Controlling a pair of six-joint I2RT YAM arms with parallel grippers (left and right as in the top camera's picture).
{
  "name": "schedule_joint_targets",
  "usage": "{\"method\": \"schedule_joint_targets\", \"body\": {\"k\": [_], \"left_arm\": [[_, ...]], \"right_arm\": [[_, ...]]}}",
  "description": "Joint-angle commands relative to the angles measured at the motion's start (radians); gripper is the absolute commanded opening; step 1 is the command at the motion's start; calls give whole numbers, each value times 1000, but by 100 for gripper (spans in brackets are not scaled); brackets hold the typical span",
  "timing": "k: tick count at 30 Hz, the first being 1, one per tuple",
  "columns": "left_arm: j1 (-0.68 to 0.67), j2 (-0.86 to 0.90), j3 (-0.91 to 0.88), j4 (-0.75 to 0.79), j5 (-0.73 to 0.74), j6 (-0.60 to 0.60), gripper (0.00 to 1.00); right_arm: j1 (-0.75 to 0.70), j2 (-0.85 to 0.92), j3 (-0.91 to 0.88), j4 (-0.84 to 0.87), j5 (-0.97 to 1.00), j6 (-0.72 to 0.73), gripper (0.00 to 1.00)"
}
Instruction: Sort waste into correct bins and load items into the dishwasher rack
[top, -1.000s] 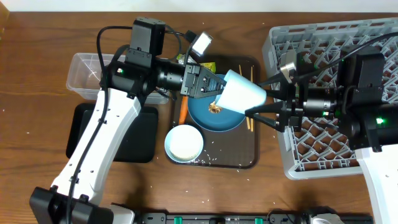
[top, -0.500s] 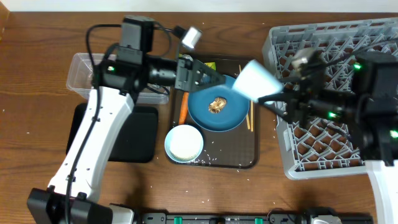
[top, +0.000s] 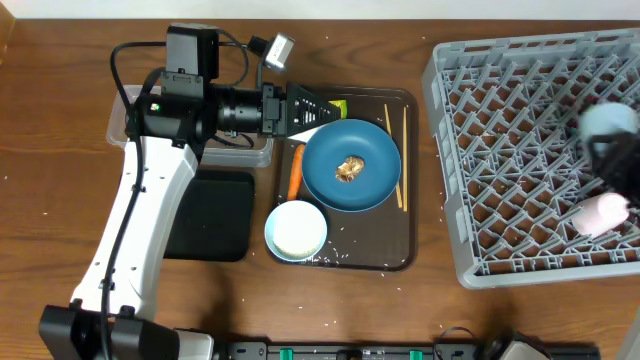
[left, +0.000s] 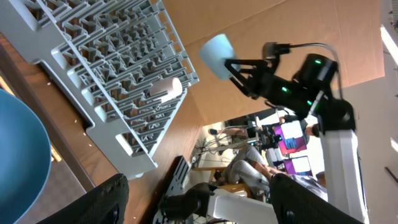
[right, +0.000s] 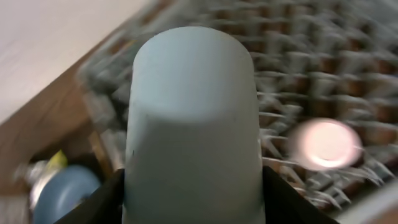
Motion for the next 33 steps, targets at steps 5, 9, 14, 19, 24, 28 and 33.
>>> {"method": "schedule_joint_targets", "body": {"k": [5, 9, 14, 19, 24, 28, 33], "left_arm": [[-4, -4, 5, -37, 3, 0, 73], [-22, -4, 5, -57, 3, 8, 74], [-64, -4, 5, -59, 2, 27, 73], [-104, -4, 5, -59, -25, 45, 74], [-127, -4, 5, -60, -47, 45, 74], [-133, -4, 5, -73, -92, 45, 73], [-132, -23, 5, -138, -234, 45, 73]], "right_arm": [[-226, 180, 10, 49, 35, 178, 45], [-301, 282, 10, 78, 17, 264, 45], [-357, 382, 10, 104, -2, 291, 46], [-394, 435, 10, 122, -10, 325, 47], [-403, 457, 10, 140, -11, 344, 62], [-409, 457, 10, 133, -92, 358, 76], [-421, 444, 10, 152, -300, 352, 74]]}}
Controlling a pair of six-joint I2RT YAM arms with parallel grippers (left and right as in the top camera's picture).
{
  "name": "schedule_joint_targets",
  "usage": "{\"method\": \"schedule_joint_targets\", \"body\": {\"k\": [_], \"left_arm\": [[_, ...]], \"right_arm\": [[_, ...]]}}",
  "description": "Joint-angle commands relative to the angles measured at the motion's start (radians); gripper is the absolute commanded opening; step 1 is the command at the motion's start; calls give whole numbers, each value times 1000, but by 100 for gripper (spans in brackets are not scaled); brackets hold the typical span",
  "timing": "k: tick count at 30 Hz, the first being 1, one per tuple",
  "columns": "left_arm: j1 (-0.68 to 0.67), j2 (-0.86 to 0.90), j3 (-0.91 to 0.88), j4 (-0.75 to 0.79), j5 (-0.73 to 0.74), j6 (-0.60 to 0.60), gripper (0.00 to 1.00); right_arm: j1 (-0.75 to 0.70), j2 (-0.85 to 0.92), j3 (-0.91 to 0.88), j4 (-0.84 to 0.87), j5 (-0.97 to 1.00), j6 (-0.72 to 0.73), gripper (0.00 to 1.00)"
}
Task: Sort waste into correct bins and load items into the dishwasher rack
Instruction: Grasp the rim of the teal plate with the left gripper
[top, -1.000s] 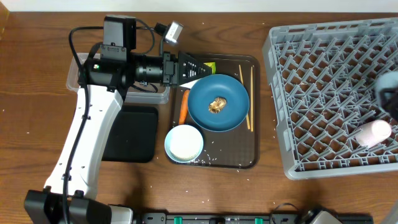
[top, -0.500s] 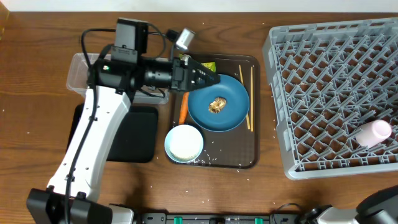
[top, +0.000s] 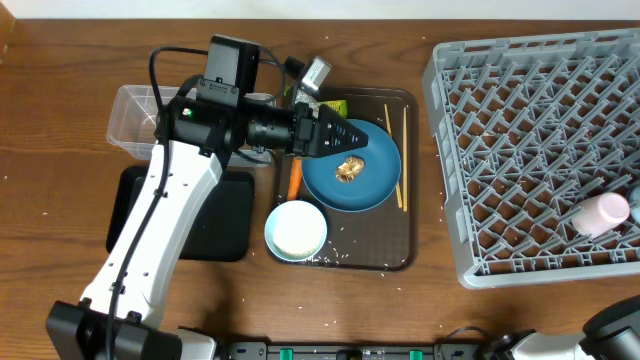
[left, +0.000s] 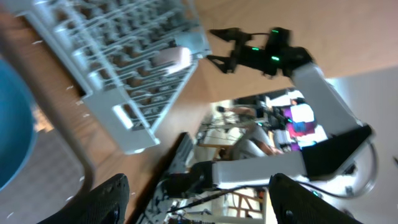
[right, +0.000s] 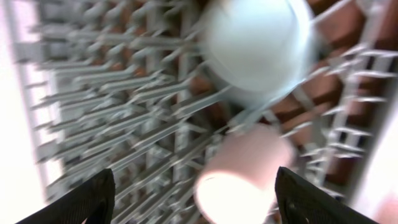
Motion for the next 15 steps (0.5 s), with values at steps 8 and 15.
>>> {"method": "schedule_joint_targets", "body": {"k": [8, 15], "left_arm": [[-40, -96, 5, -104, -634, 32, 73], [-164, -39, -18, -183, -1118, 51, 73]], "right_arm": [[59, -167, 11, 103, -406, -162, 68], [346, -353, 11, 91, -325, -341, 72]]}}
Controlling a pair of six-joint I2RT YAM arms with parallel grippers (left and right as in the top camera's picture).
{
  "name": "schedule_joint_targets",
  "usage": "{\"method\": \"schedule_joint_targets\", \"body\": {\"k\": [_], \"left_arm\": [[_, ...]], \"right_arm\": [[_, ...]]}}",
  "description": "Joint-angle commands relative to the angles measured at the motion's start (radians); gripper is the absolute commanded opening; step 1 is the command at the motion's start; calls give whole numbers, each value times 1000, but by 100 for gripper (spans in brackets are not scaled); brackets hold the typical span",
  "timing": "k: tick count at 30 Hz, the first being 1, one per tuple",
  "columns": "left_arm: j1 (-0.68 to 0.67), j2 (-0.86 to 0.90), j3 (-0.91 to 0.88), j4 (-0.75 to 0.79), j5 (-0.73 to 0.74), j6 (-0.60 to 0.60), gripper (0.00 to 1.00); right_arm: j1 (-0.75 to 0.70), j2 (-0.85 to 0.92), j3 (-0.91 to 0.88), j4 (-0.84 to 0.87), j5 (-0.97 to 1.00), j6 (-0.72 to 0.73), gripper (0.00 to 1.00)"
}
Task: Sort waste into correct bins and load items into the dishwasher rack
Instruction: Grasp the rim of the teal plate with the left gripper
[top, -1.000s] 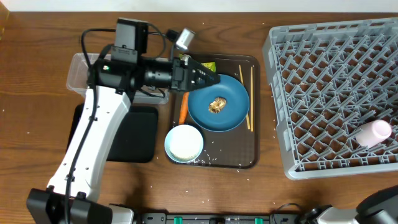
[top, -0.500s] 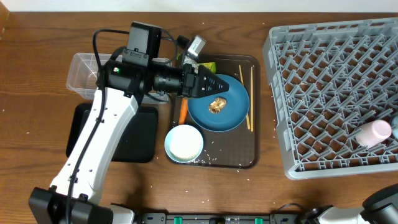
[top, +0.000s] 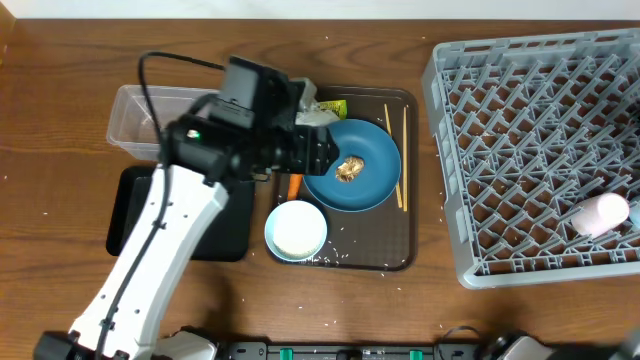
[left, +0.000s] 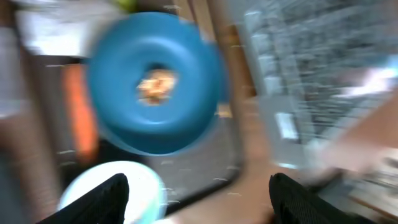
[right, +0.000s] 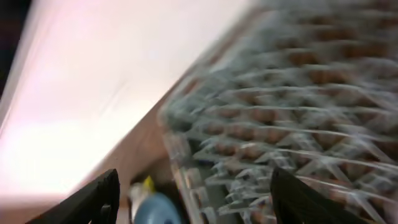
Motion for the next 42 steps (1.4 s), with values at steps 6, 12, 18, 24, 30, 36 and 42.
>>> {"method": "schedule_joint_targets", "body": {"k": [6, 12, 18, 24, 30, 36, 42], "left_arm": [[-75, 146, -25, -14, -317, 37, 73], [-46, 195, -31, -8, -414, -32, 73], [-15, 303, -65, 39, -412, -64, 65], [-21, 398, -65, 93, -335, -64, 59], [-21, 477, -65, 123, -329, -65, 50], [-21, 533, -65, 161, -258, -64, 33], [-21, 545, -65, 195, -257, -61, 7]], "right_arm": [[323, -91, 8, -113, 223, -148, 76], [386, -90, 8, -213, 268, -149, 77], [386, -90, 8, -255, 296, -149, 79], [386, -90, 8, -257, 296, -149, 79], [386, -90, 8, -261, 296, -149, 80], [386, -90, 8, -259, 300, -149, 81], [386, -90, 8, -261, 300, -149, 81]]}}
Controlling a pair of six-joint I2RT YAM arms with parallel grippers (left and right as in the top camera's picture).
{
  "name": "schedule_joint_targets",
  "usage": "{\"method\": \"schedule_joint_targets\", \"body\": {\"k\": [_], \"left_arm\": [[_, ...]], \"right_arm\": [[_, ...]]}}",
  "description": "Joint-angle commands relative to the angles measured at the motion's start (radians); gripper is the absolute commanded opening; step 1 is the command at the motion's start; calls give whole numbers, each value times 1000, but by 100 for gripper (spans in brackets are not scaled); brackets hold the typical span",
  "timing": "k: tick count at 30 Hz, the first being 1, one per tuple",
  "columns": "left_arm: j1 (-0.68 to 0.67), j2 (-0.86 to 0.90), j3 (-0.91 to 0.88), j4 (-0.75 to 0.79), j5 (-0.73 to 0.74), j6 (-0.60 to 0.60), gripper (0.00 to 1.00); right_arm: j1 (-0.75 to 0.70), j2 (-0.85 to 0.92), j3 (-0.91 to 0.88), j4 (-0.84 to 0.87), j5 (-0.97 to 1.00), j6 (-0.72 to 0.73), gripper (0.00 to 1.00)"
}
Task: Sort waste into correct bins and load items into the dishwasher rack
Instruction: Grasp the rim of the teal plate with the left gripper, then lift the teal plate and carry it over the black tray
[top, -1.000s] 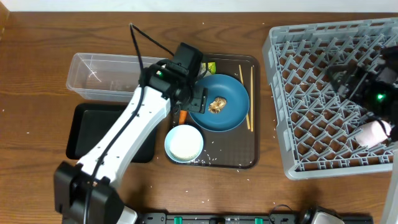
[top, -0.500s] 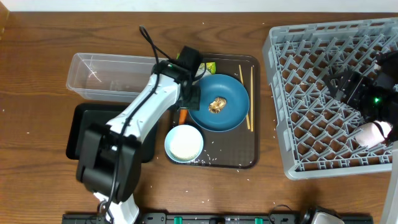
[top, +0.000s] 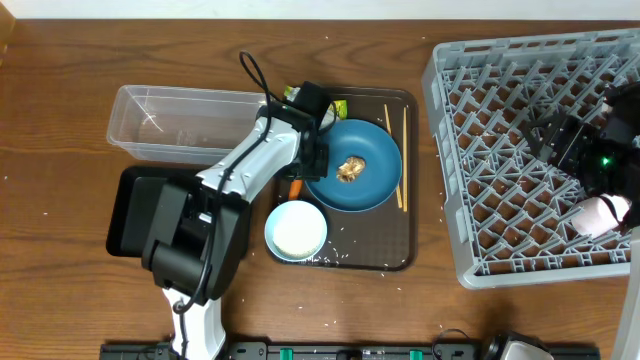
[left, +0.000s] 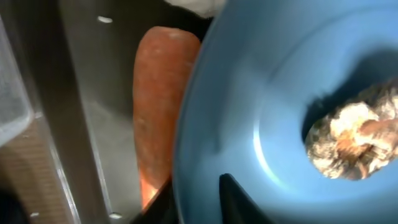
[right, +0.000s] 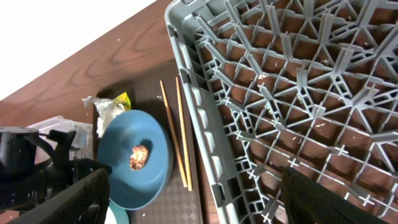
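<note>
A blue plate (top: 365, 180) with a food scrap (top: 350, 168) lies on the brown tray (top: 385, 250). My left gripper (top: 312, 150) is at the plate's left rim. In the left wrist view the left gripper (left: 196, 186) is shut on the blue plate (left: 280, 81), one finger inside the rim and one outside, next to the carrot (left: 158, 106). My right gripper (top: 555, 135) hangs open over the grey dishwasher rack (top: 500, 150), with nothing between its fingers. A pink cup (top: 600, 213) lies in the rack near its front right corner.
A pale bowl (top: 296, 230) sits at the tray's front left, chopsticks (top: 400, 160) along its right side, and a crumpled wrapper (top: 335, 105) at its back. A clear bin (top: 170, 125) and a black bin (top: 140, 215) stand left of the tray.
My left gripper was open above the blue plate. Now it is down at the plate's left rim with its jaws shut on it. The right gripper is open over the rack.
My right gripper first held a pale blue cup over the rack while the left stood open at the tray's back left. Then the right was open with that cup below it beside the pink cup. The left came over the plate and now grips its rim.
</note>
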Motion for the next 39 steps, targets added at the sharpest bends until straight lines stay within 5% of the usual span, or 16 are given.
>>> {"method": "schedule_joint_targets", "body": {"k": [1, 9, 20, 33, 39], "left_arm": [[2, 18, -4, 18, 10, 16, 6], [2, -47, 45, -23, 11, 31, 6], [30, -390, 82, -68, -29, 31, 6], [164, -718, 82, -465, -591, 4, 6], [182, -753, 80, -650, -995, -244, 6]], "right_arm": [[7, 2, 3, -3, 4, -15, 81], [7, 2, 3, -4, 4, -15, 82], [7, 2, 3, -5, 4, -15, 82], [7, 2, 3, -8, 4, -15, 82], [7, 2, 3, -8, 4, -15, 82]]}}
